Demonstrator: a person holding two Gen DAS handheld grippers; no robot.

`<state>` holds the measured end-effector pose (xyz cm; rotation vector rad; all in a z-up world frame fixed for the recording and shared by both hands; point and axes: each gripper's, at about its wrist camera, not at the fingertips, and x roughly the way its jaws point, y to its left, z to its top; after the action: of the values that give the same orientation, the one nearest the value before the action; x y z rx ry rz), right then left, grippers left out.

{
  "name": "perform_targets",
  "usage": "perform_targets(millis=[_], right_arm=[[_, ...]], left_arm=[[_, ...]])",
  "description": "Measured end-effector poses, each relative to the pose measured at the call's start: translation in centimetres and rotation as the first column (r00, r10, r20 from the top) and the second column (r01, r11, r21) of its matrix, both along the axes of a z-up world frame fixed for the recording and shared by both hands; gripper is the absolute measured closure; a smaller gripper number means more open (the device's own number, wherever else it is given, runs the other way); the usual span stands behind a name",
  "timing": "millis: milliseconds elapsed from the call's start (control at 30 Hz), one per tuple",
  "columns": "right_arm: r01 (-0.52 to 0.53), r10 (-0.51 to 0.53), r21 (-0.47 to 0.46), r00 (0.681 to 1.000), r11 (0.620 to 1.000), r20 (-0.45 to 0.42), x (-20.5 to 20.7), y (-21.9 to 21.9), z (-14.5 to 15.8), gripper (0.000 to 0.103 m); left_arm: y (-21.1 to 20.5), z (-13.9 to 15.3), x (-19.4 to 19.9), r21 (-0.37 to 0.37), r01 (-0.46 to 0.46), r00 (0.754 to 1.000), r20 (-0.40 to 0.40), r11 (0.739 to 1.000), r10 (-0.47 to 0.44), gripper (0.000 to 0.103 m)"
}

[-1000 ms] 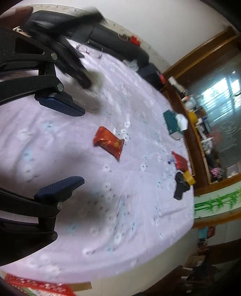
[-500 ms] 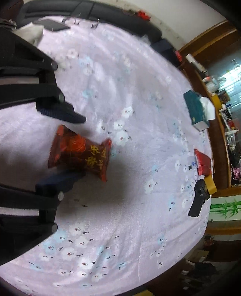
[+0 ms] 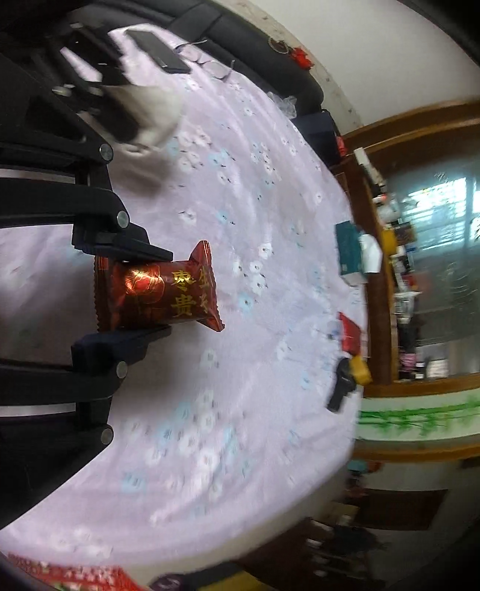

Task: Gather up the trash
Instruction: 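Lift the white sock with left tool while right tool lifts the red snack packet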

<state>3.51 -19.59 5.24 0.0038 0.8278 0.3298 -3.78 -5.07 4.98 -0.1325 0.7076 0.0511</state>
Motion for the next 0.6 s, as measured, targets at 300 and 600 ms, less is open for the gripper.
perform_targets(millis=[300,600], right_arm=[[0.069,-0.063,-0.052,0.992,0.996,0.109,-4.5,-3.0,0.0,0.068],[0.089,-0.077,-0.081,0.986,0.993,0.145,-5.6,-3.7,-0.3,0.068]], left_arm=[[-1.8,-0.8,-0.2,0.035,0.007,1.000,-0.006,0.999,-0.007,0.074],[-2.1,-0.9,-0.2,0.055,-0.009,1.000,-0.012,0.998,0.010,0.074]])
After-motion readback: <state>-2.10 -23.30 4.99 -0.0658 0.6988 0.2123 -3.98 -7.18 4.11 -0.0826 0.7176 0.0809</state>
